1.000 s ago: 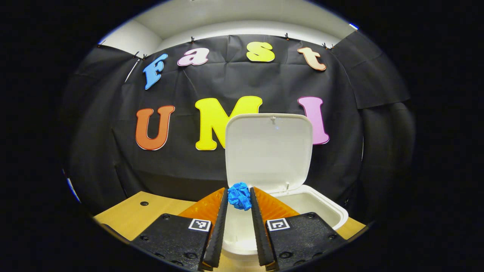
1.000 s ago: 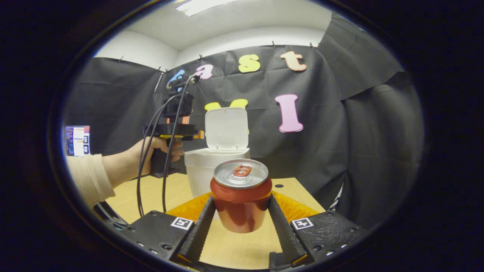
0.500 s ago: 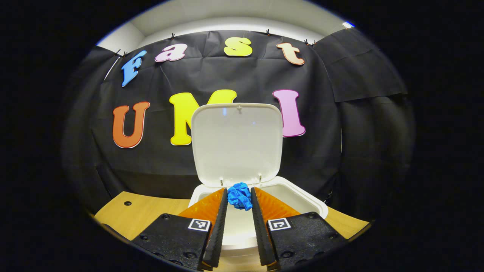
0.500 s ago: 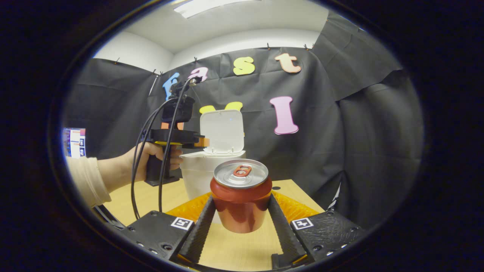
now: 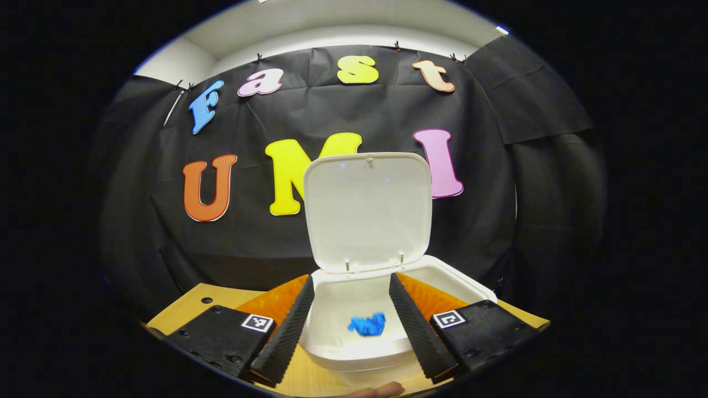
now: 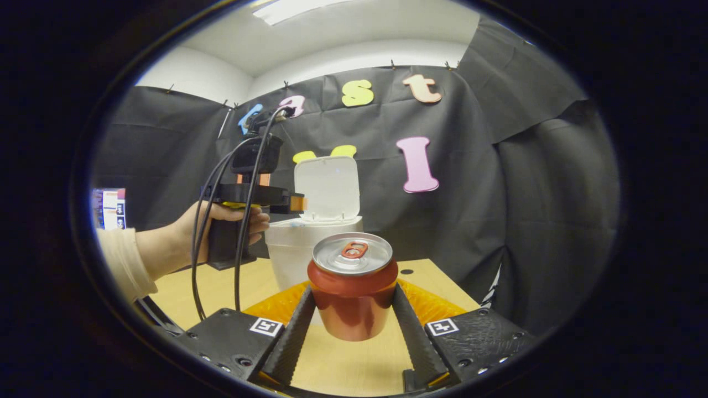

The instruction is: Press the lid of the desktop garbage bin to open it, pick up the crumpled paper on the desktop and throw it into the bin, then pick up the pop can on the desktop and drop it into the bin, and finally close the garbage bin lid.

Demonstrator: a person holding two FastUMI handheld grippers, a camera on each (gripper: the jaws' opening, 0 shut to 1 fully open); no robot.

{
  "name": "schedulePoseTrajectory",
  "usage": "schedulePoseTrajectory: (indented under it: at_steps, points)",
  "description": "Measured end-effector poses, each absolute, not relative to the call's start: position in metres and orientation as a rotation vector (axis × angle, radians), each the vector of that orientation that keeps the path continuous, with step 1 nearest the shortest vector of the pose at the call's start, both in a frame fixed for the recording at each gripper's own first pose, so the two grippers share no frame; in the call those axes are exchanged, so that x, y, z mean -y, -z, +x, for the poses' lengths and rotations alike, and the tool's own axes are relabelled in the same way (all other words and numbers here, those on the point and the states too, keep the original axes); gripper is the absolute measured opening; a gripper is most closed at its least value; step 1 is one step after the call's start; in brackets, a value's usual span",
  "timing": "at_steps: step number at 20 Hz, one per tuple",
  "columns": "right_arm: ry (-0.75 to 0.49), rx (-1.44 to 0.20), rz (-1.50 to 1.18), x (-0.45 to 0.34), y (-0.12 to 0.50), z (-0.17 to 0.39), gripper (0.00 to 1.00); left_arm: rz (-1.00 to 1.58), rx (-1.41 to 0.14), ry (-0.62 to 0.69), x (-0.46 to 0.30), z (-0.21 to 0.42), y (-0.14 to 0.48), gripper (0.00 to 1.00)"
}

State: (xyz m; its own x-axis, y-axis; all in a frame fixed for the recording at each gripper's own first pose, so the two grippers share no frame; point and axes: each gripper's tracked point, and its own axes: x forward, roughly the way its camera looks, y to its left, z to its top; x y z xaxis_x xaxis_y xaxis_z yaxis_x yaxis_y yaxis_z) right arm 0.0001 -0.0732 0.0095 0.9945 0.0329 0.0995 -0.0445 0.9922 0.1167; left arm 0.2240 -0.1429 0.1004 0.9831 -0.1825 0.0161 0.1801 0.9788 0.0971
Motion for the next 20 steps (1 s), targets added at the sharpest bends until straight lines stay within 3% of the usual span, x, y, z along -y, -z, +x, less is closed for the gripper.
schedulePoseTrajectory:
  at_steps: [2,11,20]
  points:
    - [-0.042,0.095,0.117,0.070,-0.008,-0.001,0.80,0.085,0.014,0.166,0.131,0.224,-0.096,0.98]
    - [-0.026,0.077,0.081,0.060,0.000,0.005,0.79,0.043,0.020,0.097,0.053,0.215,-0.079,0.99]
    - [0.008,0.071,0.073,0.044,-0.006,0.002,0.80,0.034,0.023,-0.040,-0.038,0.165,-0.044,0.99]
